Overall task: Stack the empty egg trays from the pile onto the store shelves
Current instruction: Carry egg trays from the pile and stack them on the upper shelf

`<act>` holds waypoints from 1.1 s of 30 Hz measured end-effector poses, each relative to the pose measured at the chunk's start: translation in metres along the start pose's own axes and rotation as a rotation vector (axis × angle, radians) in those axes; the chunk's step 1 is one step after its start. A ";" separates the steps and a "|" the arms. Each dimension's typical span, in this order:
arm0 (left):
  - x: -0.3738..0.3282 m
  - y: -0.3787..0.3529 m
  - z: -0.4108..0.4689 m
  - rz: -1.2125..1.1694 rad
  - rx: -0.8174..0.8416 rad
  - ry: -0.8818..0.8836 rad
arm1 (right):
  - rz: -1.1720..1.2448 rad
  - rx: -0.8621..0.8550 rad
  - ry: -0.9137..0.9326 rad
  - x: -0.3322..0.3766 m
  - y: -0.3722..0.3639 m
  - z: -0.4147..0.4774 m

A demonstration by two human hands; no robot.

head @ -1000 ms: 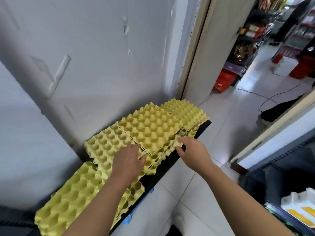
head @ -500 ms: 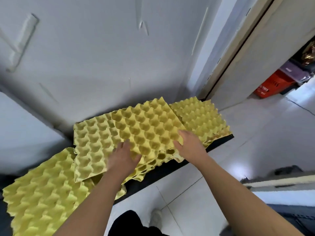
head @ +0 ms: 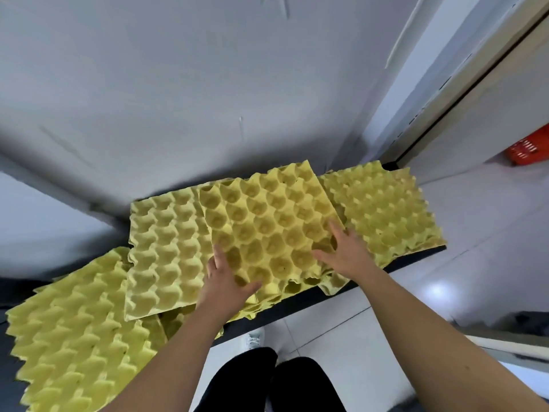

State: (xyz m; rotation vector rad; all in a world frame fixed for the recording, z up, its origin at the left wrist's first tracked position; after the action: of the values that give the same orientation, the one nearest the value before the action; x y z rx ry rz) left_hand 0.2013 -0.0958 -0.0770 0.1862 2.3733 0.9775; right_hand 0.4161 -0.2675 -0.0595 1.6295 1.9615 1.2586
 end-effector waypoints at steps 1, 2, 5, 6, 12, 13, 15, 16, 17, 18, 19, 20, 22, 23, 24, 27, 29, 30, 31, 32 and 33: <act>0.000 -0.002 0.000 0.002 -0.008 0.001 | 0.013 0.003 0.002 -0.001 0.000 0.002; -0.001 -0.004 0.000 0.002 -0.014 0.002 | 0.019 0.003 0.007 -0.001 0.001 0.003; -0.005 -0.007 -0.002 -0.018 -0.048 0.025 | 0.048 -0.017 0.037 -0.004 0.004 0.005; -0.007 -0.007 -0.004 -0.024 -0.068 0.037 | 0.065 -0.029 0.047 -0.005 0.005 0.005; -0.019 0.003 -0.029 -0.147 -0.205 0.053 | 0.102 -0.117 0.150 -0.005 0.025 -0.001; -0.021 0.005 -0.036 -0.174 -0.232 0.047 | 0.104 -0.139 0.187 -0.004 0.031 -0.004; -0.024 0.011 -0.055 -0.215 -0.292 0.047 | 0.097 -0.186 0.268 0.003 0.045 -0.015; -0.025 0.015 -0.065 -0.233 -0.325 0.052 | 0.082 -0.210 0.302 0.008 0.053 -0.021; -0.026 0.020 -0.076 -0.251 -0.365 0.051 | 0.060 -0.238 0.337 0.014 0.062 -0.029; -0.027 0.026 -0.088 -0.268 -0.409 0.043 | 0.035 -0.272 0.377 0.021 0.070 -0.037; -0.029 0.033 -0.100 -0.286 -0.454 0.035 | 0.016 -0.303 0.419 0.030 0.079 -0.046; -0.029 0.040 -0.113 -0.308 -0.499 0.031 | 0.007 -0.328 0.462 0.039 0.087 -0.056; -0.030 0.057 -0.142 -0.365 -0.595 0.035 | 0.013 -0.361 0.551 0.057 0.102 -0.078; -0.029 0.066 -0.157 -0.393 -0.648 0.032 | 0.020 -0.372 0.590 0.066 0.107 -0.089; -0.028 0.075 -0.174 -0.419 -0.705 0.023 | 0.025 -0.383 0.627 0.076 0.111 -0.102; -0.019 0.104 -0.220 -0.476 -0.843 -0.016 | 0.048 -0.403 0.732 0.107 0.116 -0.139; -0.006 0.124 -0.255 -0.497 -0.942 -0.031 | 0.060 -0.405 0.813 0.135 0.115 -0.169; 0.001 0.134 -0.272 -0.504 -0.993 -0.034 | 0.071 -0.400 0.853 0.149 0.114 -0.185; 0.010 0.143 -0.289 -0.515 -1.045 -0.033 | 0.087 -0.390 0.895 0.163 0.113 -0.200; 0.022 0.154 -0.310 -0.527 -1.099 -0.029 | 0.104 -0.379 0.944 0.182 0.109 -0.219; 0.029 0.163 -0.324 -0.536 -1.133 -0.031 | 0.122 -0.370 0.972 0.196 0.109 -0.233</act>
State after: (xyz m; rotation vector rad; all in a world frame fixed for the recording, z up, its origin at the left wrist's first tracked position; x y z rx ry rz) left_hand -0.0131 -0.1643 0.2086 -0.7938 1.3791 1.7797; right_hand 0.2621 -0.1931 0.2143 1.0205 1.8628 2.6151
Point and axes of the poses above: each hand's wrist, its own z-axis towards the middle knuckle, its own y-axis out of the back of the hand, x = y × z, the point moved 4 cm from there along z, towards the middle knuckle
